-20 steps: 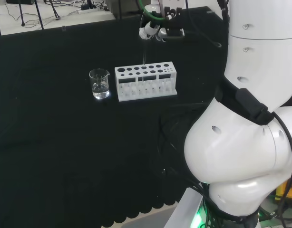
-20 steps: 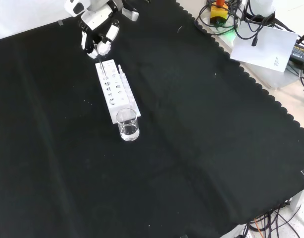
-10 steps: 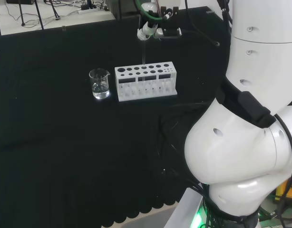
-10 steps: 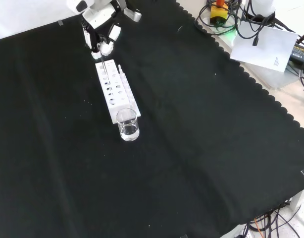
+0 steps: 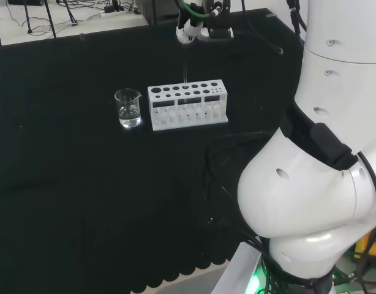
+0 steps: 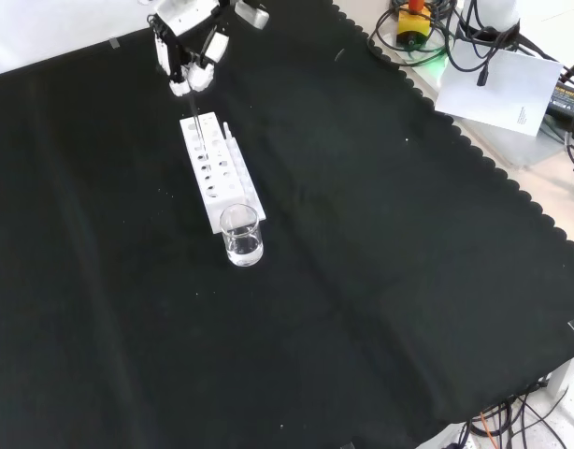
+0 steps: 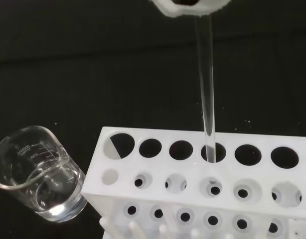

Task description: Take the glass rod from the white test tube rack.

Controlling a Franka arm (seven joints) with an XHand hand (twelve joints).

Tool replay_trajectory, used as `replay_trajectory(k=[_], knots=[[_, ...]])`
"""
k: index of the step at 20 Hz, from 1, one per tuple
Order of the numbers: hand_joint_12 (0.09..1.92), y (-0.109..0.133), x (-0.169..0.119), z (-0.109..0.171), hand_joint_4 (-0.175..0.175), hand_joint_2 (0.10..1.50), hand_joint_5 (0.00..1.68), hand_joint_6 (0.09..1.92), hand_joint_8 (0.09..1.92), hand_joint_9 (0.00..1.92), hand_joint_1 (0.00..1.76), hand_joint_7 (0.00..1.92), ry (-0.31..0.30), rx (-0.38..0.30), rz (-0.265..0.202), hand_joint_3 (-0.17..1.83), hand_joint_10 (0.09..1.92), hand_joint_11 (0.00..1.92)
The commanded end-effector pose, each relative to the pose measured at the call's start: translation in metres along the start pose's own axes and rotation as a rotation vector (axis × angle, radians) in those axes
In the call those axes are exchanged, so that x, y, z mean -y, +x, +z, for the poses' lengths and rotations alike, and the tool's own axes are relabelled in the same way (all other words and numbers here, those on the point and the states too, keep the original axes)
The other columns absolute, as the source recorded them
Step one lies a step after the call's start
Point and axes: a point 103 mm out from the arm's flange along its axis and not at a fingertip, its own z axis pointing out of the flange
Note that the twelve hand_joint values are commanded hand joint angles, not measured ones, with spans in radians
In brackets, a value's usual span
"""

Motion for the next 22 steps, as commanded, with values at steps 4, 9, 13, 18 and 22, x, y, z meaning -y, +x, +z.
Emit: replay_trajectory(k=[4, 9, 13, 18, 22], knots=[[0.44, 0.008, 0.031, -0.055, -0.175, 1.05, 1.40, 0.09, 0.69, 1.59, 1.33, 1.34, -0.067, 0.003, -0.003, -0.17, 0.79, 1.67], [0.43, 0.018, 0.049, -0.080, -0.175, 1.05, 1.40, 0.09, 0.70, 1.59, 1.33, 1.34, -0.092, 0.021, -0.016, -0.17, 0.79, 1.67], [0.43, 0.024, 0.055, -0.088, -0.175, 1.06, 1.40, 0.09, 0.71, 1.59, 1.33, 1.33, -0.104, 0.029, -0.022, -0.17, 0.78, 1.67], [0.43, 0.029, 0.057, -0.088, -0.175, 1.06, 1.40, 0.09, 0.72, 1.59, 1.33, 1.33, -0.106, 0.032, -0.039, -0.17, 0.78, 1.67], [0.43, 0.035, 0.058, -0.088, -0.175, 1.06, 1.40, 0.09, 0.73, 1.60, 1.33, 1.33, -0.105, 0.040, -0.050, -0.17, 0.78, 1.67]])
